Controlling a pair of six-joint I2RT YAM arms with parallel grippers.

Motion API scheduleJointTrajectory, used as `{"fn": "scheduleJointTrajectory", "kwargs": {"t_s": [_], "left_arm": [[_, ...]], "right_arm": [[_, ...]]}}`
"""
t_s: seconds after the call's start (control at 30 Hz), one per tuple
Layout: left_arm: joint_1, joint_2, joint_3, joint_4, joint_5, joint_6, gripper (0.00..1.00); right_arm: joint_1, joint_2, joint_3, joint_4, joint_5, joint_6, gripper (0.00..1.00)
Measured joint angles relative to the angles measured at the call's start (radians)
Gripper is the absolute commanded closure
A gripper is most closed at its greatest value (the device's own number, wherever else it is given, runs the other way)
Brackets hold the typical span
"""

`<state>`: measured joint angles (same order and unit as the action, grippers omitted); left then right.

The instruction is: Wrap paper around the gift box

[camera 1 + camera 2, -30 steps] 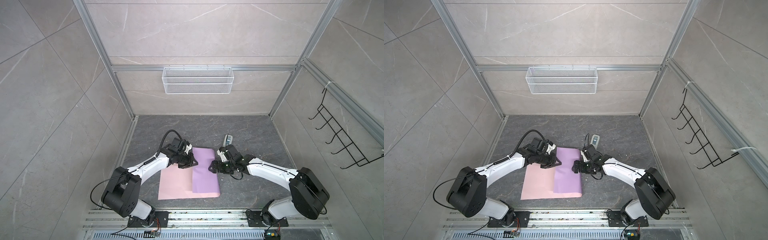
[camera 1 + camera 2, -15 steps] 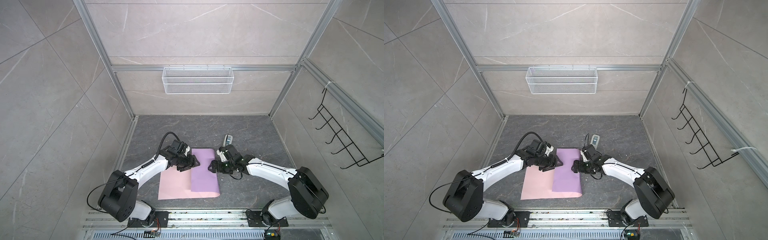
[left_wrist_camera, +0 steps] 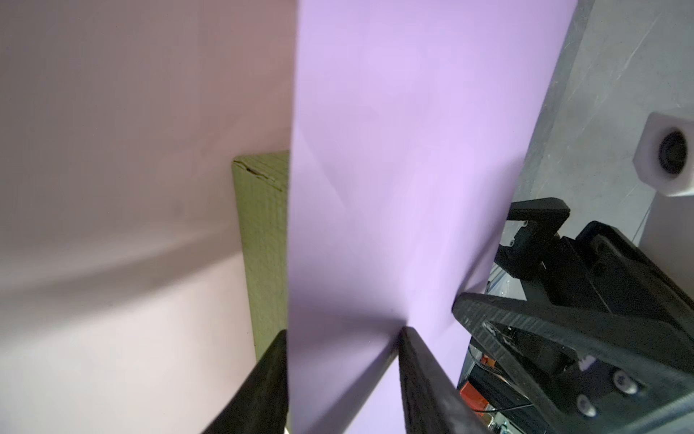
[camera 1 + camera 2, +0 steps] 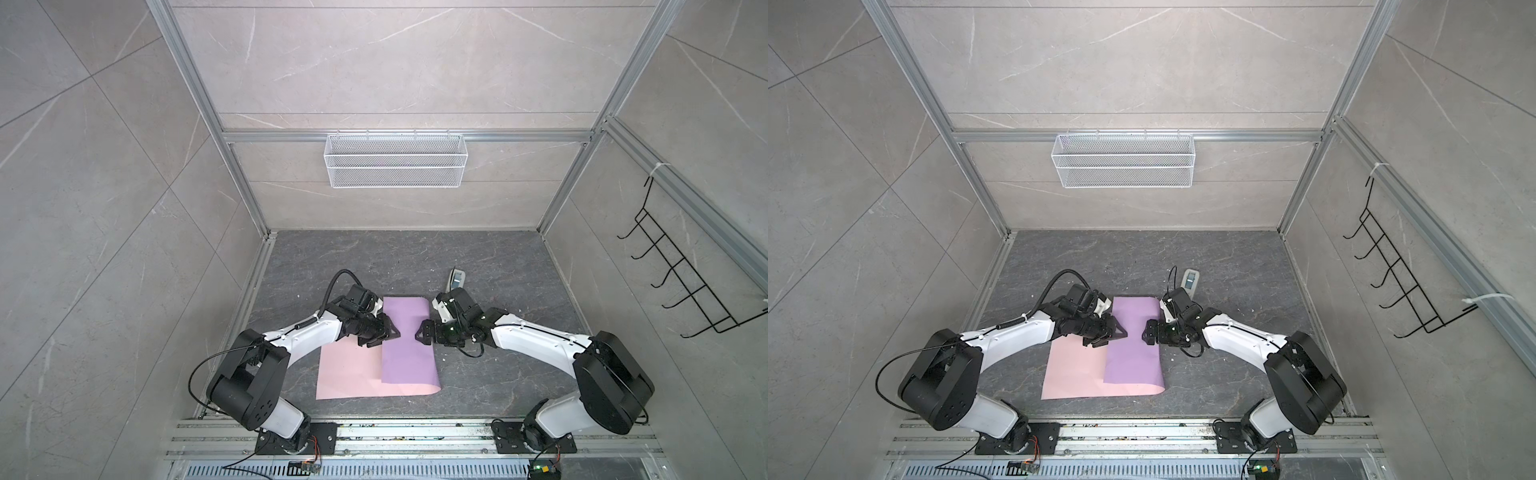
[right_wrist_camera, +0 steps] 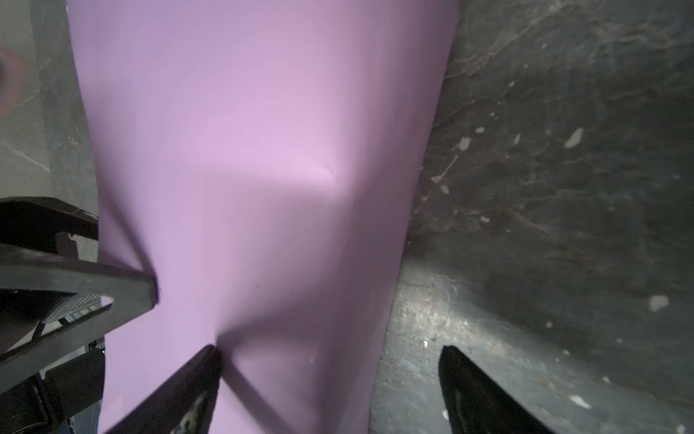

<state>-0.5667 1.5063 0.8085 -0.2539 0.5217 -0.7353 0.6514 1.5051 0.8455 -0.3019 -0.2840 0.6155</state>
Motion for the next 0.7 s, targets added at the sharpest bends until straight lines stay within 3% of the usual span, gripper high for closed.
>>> {"fn": "scheduleJointTrajectory", "kwargs": {"t_s": [0.23, 0.53, 0.7], "left_arm": [[0.006, -0.022, -0.039, 0.048, 0.008, 0.0, 0.68], [0.006, -0.038, -0.066, 0.082, 0.008, -0.004, 0.72], [0.006, -0.043, -0.073, 0.096, 0.007, -0.01, 0.73]], "right_arm": [[-0.006, 0.0, 0.047, -0.063, -0.005, -0.018, 0.09], [-0.058, 0.02, 0.096, -0.084, -0.086, -0.045, 0.29], [-0.074, 0.062, 0.118, -0.116, -0.118, -0.072, 0.34]]}}
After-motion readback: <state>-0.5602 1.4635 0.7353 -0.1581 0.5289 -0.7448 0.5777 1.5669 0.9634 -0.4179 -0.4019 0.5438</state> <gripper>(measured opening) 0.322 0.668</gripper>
